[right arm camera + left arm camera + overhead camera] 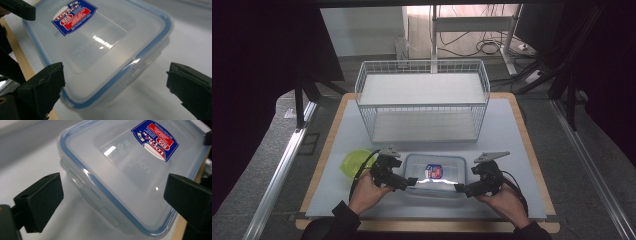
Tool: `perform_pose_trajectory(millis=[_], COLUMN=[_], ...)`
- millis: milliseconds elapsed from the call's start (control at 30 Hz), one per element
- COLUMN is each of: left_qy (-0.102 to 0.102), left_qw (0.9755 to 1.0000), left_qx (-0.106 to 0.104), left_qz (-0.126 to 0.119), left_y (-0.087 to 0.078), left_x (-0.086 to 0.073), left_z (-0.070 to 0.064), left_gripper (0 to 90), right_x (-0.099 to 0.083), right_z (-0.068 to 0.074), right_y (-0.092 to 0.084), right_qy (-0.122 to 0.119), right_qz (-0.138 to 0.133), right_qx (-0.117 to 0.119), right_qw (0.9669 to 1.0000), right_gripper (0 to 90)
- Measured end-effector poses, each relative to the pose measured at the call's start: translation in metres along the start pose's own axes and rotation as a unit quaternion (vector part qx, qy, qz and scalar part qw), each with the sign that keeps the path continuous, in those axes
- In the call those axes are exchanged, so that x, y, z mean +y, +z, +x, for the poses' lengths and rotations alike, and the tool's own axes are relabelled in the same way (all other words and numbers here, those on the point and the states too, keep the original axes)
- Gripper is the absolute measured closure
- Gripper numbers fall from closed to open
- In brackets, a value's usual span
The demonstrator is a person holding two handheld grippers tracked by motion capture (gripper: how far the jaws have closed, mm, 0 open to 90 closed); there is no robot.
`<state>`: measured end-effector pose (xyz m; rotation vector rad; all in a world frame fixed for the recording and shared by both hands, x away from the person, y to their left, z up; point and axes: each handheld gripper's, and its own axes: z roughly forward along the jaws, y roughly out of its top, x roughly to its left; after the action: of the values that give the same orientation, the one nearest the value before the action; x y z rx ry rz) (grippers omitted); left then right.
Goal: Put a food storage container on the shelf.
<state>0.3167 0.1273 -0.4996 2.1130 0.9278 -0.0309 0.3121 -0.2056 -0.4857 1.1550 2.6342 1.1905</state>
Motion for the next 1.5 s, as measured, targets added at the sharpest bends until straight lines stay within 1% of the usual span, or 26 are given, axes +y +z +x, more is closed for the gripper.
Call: perform_pose_trajectory(millis=[67, 100, 167, 233, 267, 367, 400, 433, 500, 567, 633, 700, 767, 800, 833, 867, 900, 933, 1000, 1100, 1167, 1200, 1233, 1300, 1400, 1500], left_qy=[-0.007, -0.018, -0.032, -0.049, -0.055, -0.055, -0.057, -0.057, -0.062, -0.063, -0.062, -0.052, -0.042, -0.04, -0.044, -0.057, -0.063, -0.065, -0.058, -0.053, -0.055, -0.058, -0.06, -0.068, -0.08, -0.09], left_qw=[0.9999, 0.9996, 0.9988, 0.9972, 0.9968, 0.9969, 0.997, 0.997, 0.9967, 0.9963, 0.9963, 0.9972, 0.9979, 0.9979, 0.9977, 0.9965, 0.9955, 0.9942, 0.9944, 0.9948, 0.9938, 0.9928, 0.9923, 0.9914, 0.9903, 0.9895], left_qx=[-0.013, -0.021, -0.038, -0.056, -0.057, -0.056, -0.052, -0.052, -0.052, -0.057, -0.059, -0.054, -0.05, -0.05, -0.051, -0.055, -0.062, -0.073, -0.073, -0.064, -0.066, -0.069, -0.071, -0.072, -0.072, -0.067], left_qz=[0.001, 0.003, 0.002, -0.001, -0.003, -0.003, 0.0, 0.0, 0.001, -0.001, 0.0, -0.001, -0.003, -0.007, -0.011, -0.026, -0.034, -0.044, -0.05, -0.059, -0.071, -0.078, -0.082, -0.085, -0.089, -0.091], left_y=[0.004, 0.005, 0.008, 0.012, 0.013, 0.013, 0.012, 0.012, 0.009, 0.007, 0.005, 0.001, -0.002, -0.005, -0.007, -0.011, -0.015, -0.019, -0.023, -0.025, -0.027, -0.028, -0.029, -0.029, -0.029, -0.029], left_x=[0.0, 0.001, 0.0, -0.001, -0.001, -0.001, -0.001, -0.001, -0.002, -0.004, -0.006, -0.007, -0.01, -0.014, -0.016, -0.019, -0.022, -0.025, -0.028, -0.032, -0.038, -0.04, -0.043, -0.045, -0.046, -0.045], left_z=[0.001, 0.003, 0.007, 0.009, 0.01, 0.01, 0.007, 0.007, 0.007, 0.009, 0.008, 0.005, 0.001, -0.001, -0.001, 0.0, 0.002, 0.004, 0.002, -0.003, -0.005, -0.005, -0.006, -0.006, -0.007, -0.008], left_gripper=[0.6, 0.0, 0.0, 0.0, 0.0, 0.0, 0.1, 1.0, 2.8, 6.0, 7.8, 10.1, 11.0, 14.0, 14.0, 24.0, 24.0, 29.9, 37.2, 37.4, 40.6, 42.3, 43.9, 44.1, 44.4, 44.6], right_x=[0.002, 0.005, 0.006, 0.009, 0.011, 0.011, 0.009, 0.009, 0.007, 0.006, 0.005, 0.003, 0.001, -0.002, -0.002, -0.005, -0.005, -0.006, -0.008, -0.008, -0.008, -0.009, -0.012, -0.013, -0.011, -0.011], right_z=[-0.002, -0.004, -0.005, -0.007, -0.009, -0.014, -0.017, -0.017, -0.019, -0.019, -0.014, -0.007, -0.006, -0.006, -0.006, -0.008, -0.008, -0.009, -0.014, -0.015, -0.015, -0.017, -0.02, -0.02, -0.017, -0.016], right_y=[0.005, 0.011, 0.013, 0.018, 0.019, 0.021, 0.021, 0.021, 0.02, 0.016, 0.01, 0.004, 0.002, -0.001, -0.001, -0.004, -0.004, -0.007, -0.015, -0.016, -0.015, -0.013, -0.012, -0.012, -0.015, -0.015], right_qy=[0.014, 0.026, 0.029, 0.044, 0.049, 0.068, 0.092, 0.092, 0.102, 0.101, 0.086, 0.07, 0.07, 0.073, 0.073, 0.08, 0.08, 0.083, 0.085, 0.089, 0.09, 0.096, 0.112, 0.117, 0.105, 0.118], right_qz=[0.006, 0.009, 0.01, 0.015, 0.015, 0.026, 0.031, 0.031, 0.033, 0.034, 0.026, 0.018, 0.018, 0.017, 0.017, 0.008, 0.008, -0.001, -0.024, -0.026, -0.017, -0.008, -0.009, -0.014, -0.018, -0.021], right_qx=[0.017, 0.034, 0.039, 0.043, 0.044, 0.059, 0.074, 0.074, 0.084, 0.085, 0.071, 0.058, 0.058, 0.068, 0.068, 0.08, 0.08, 0.083, 0.095, 0.1, 0.106, 0.115, 0.133, 0.134, 0.117, 0.117], right_qw=[0.9997, 0.999, 0.9988, 0.998, 0.9977, 0.9956, 0.9925, 0.9925, 0.9907, 0.9907, 0.9934, 0.9957, 0.9957, 0.9949, 0.9949, 0.9936, 0.9936, 0.9931, 0.9916, 0.9907, 0.9901, 0.9887, 0.9848, 0.9839, 0.9874, 0.986], right_gripper=[0.8, 0.9, 0.8, 0.0, 0.0, 0.0, 1.7, 1.7, 4.7, 8.2, 13.7, 17.6, 19.2, 23.5, 23.5, 29.9, 29.9, 34.8, 45.1, 45.4, 41.1, 39.6, 42.2, 44.1, 47.5, 48.5])
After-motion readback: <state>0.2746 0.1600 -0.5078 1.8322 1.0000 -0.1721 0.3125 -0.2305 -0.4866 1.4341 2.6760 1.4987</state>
